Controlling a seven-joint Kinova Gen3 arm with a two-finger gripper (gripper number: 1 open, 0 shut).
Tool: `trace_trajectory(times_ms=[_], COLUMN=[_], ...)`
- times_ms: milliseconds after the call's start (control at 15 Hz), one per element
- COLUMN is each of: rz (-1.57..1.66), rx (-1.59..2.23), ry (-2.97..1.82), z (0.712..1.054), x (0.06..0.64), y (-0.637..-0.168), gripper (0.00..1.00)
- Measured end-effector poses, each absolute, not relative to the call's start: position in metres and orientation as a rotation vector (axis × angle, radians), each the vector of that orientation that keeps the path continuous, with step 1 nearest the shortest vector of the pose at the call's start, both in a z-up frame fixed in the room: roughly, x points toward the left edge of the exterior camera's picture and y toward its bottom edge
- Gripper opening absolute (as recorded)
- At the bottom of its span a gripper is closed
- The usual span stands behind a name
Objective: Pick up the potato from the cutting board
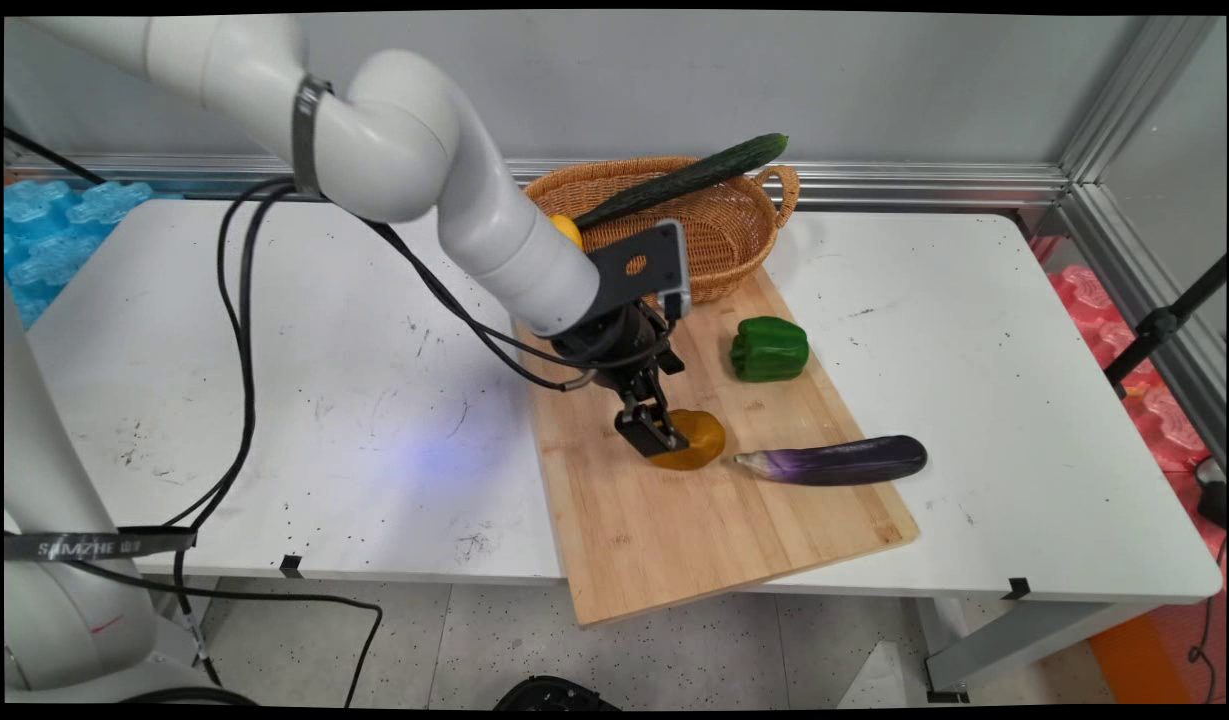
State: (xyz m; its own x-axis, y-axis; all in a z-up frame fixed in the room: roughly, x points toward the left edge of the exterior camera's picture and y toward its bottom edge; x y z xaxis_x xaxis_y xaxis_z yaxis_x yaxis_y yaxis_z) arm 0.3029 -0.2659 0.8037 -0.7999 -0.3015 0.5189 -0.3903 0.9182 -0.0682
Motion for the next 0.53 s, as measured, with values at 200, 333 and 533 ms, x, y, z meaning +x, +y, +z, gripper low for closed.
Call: trace_trajectory(times_ms=[200, 333, 533], rz=[0.241, 0.24, 0.235], rx=[0.486, 0.48, 0.475], ry=[-2.552, -2.547, -2.54], z=[0.791, 0.784, 0.776], x=[0.297, 0.294, 0.289], y=[-0.269, -0.269, -0.268], gripper=[1.0, 1.0, 1.0])
